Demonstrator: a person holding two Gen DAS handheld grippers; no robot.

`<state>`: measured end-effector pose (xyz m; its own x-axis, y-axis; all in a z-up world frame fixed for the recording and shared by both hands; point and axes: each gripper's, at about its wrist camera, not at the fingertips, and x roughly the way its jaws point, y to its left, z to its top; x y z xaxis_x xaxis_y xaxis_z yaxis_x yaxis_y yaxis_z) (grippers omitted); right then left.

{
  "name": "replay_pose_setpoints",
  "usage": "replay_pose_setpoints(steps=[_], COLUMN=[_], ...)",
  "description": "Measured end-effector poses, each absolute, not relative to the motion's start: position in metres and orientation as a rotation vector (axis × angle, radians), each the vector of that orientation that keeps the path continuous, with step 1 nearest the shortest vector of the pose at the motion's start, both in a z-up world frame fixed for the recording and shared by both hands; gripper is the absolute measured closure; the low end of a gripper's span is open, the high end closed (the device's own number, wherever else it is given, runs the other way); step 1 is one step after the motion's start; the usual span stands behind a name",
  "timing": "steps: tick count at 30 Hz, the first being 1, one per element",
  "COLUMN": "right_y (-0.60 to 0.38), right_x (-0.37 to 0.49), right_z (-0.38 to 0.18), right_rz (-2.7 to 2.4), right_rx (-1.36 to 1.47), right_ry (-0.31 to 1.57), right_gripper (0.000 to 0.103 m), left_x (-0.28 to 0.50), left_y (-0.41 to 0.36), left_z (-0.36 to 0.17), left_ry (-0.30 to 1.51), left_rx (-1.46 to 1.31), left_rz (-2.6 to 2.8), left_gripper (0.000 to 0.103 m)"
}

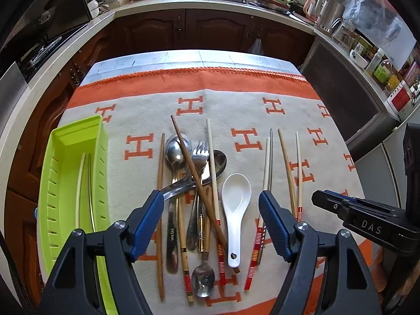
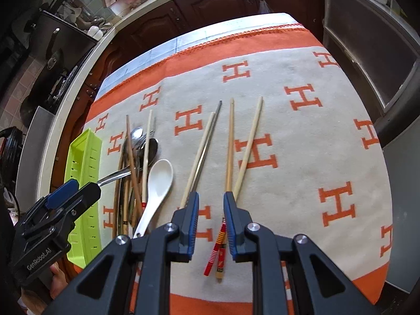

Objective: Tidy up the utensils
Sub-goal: 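Grasp a plain wooden chopstick with the left tool while the right tool grasps a red-tipped wooden chopstick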

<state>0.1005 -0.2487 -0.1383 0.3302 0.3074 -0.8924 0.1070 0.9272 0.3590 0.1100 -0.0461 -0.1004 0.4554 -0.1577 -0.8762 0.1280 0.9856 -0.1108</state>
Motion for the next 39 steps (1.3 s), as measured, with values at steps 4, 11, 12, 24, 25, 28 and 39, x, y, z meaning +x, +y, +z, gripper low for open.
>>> replay_pose_setpoints(steps=[4, 11, 12, 24, 25, 28, 39], right_y=[-0.263, -0.273, -0.273, -0.269, -0.272, -0.283, -0.322], right_x=[0.111, 0.124, 0.125, 0.124, 0.123, 0.116, 0.092], right_z=[-0.157, -0.184, -0.187, -0.19, -0.19, -0.186, -0.186], right_rz=[0.11, 0.1, 0.101, 0.117, 0.116, 0.105, 0.091], right_rx=[0.448, 0.511, 0.517, 0.484, 0.493, 0.514, 0.637], right_ry=[1.276, 1.345, 1.354, 1.334, 1.329, 1.312, 1.297], right_gripper=[0.084, 0.084, 0.084, 0.097, 0.097, 0.097, 0.097], left_x=[0.115, 0.118, 0.118, 0.124, 0.125, 0.13, 0.145], left_y=[-0.059, -0.072, -0.072, -0.087, -0.09, -0.101, -0.159], left_z=[-0.108, -0.114, -0.114, -0.118, -0.12, -0.125, -0.16], left_ry=[1.103, 1.119, 1.12, 1.148, 1.158, 1.188, 1.334], left_rx=[-0.012, 0.007, 0.007, -0.027, -0.041, -0.068, -0.03], left_rz=[-0.185, -0.192, -0.193, -0.261, -0.28, -0.332, -0.443], left_gripper=[0.03, 0.03, 0.03, 0.03, 0.032, 0.041, 0.058])
